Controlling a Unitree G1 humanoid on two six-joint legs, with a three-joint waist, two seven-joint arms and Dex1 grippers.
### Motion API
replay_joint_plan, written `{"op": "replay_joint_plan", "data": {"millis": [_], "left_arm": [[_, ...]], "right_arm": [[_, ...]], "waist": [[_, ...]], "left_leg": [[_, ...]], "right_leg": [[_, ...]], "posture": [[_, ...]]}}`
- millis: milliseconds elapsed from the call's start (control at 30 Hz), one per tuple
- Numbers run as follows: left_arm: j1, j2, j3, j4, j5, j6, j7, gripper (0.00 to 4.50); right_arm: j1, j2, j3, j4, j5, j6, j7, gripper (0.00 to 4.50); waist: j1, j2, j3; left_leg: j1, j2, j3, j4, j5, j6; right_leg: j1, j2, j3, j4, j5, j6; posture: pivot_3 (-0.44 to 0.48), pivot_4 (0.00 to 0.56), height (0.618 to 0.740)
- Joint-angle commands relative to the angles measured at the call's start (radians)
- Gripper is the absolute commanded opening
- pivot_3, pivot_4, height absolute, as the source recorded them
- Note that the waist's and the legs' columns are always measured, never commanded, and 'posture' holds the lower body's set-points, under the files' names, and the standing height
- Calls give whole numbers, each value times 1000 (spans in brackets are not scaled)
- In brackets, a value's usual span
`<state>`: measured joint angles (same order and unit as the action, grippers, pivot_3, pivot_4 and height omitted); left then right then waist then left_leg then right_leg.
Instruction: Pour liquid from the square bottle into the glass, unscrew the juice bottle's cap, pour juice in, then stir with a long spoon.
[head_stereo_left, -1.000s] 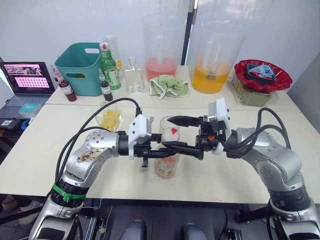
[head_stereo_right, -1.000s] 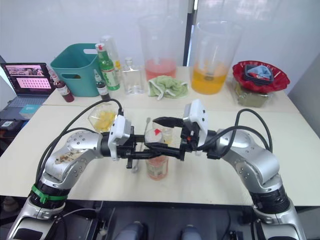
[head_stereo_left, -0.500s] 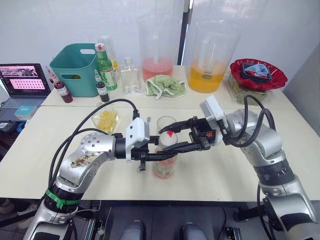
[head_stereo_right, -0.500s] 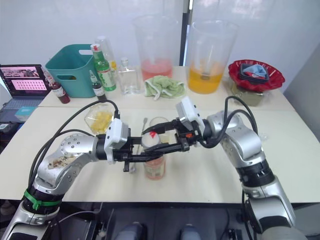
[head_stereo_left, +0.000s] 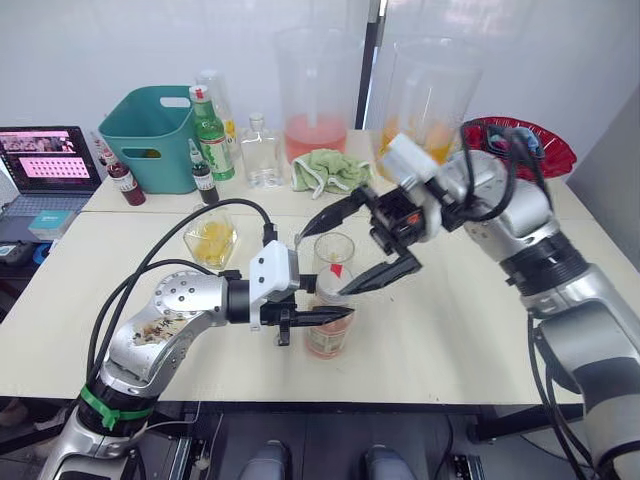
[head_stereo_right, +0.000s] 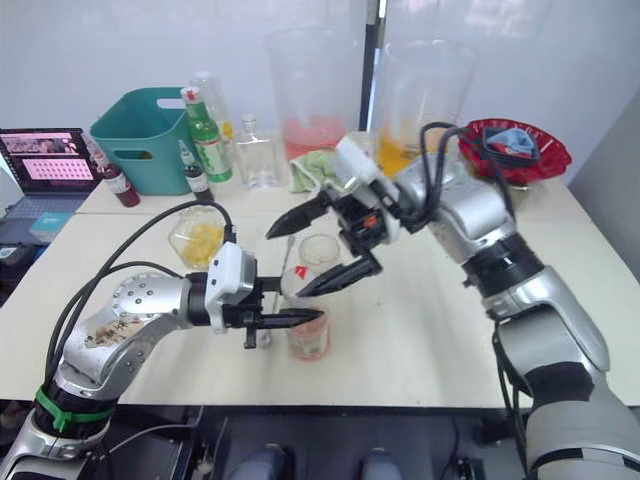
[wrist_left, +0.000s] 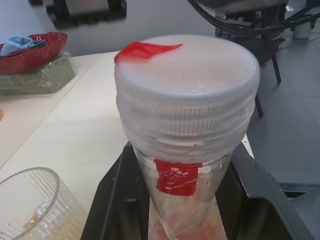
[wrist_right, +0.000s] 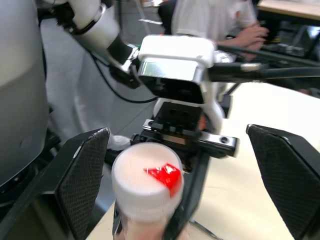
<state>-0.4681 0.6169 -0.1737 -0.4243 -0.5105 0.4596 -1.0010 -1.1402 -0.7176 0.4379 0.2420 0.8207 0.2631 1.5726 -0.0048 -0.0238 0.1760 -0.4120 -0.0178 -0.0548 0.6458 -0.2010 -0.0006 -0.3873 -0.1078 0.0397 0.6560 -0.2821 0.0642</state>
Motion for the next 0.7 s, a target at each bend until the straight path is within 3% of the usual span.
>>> {"op": "replay_joint_plan", "data": {"millis": [33, 300, 400, 567, 600, 700], "left_arm": [[7, -5, -33, 60, 32, -10, -25, 1320], [-38, -42, -43, 176, 37, -77, -103, 1320], [-51, -55, -50, 198, 42, -92, -119, 1320], [-62, -65, -56, 225, 50, -107, -131, 1320], [-64, -66, -57, 230, 51, -110, -133, 1320], [-64, -65, -56, 233, 54, -113, -132, 1320]], "right_arm": [[99, -53, -160, -195, 30, 94, -81, 4444], [496, -30, -363, -648, -52, 253, -632, 4444], [547, 4, -391, -747, -54, 337, -794, 4444], [557, 36, -400, -809, -45, 404, -886, 4444], [557, 44, -402, -812, -38, 414, -895, 3927], [547, 65, -398, -818, -16, 440, -896, 2983]], "waist": [[1, 0, 0], [10, -3, -3], [8, -2, -3], [8, -2, -3], [8, -2, -3], [8, -2, -3]], "left_leg": [[0, 0, 0, 0, 0, 0], [0, 0, 1, 0, 0, 0], [-2, -1, 2, 2, 0, 0], [-1, 0, 1, 3, 0, 0], [-1, 0, 1, 3, 0, 0], [-1, 0, 1, 3, 0, 0]], "right_leg": [[0, 0, 0, 0, 0, 0], [0, 0, -1, 1, 0, 0], [-1, -1, 2, 1, 0, 0], [0, 0, 1, 0, 0, 0], [0, 0, 1, 0, 0, 0], [0, 0, 1, 0, 0, 0]], "posture": [[0, 150, 740], [0, 150, 740], [0, 150, 740], [0, 150, 740], [0, 150, 740], [0, 150, 740]]}}
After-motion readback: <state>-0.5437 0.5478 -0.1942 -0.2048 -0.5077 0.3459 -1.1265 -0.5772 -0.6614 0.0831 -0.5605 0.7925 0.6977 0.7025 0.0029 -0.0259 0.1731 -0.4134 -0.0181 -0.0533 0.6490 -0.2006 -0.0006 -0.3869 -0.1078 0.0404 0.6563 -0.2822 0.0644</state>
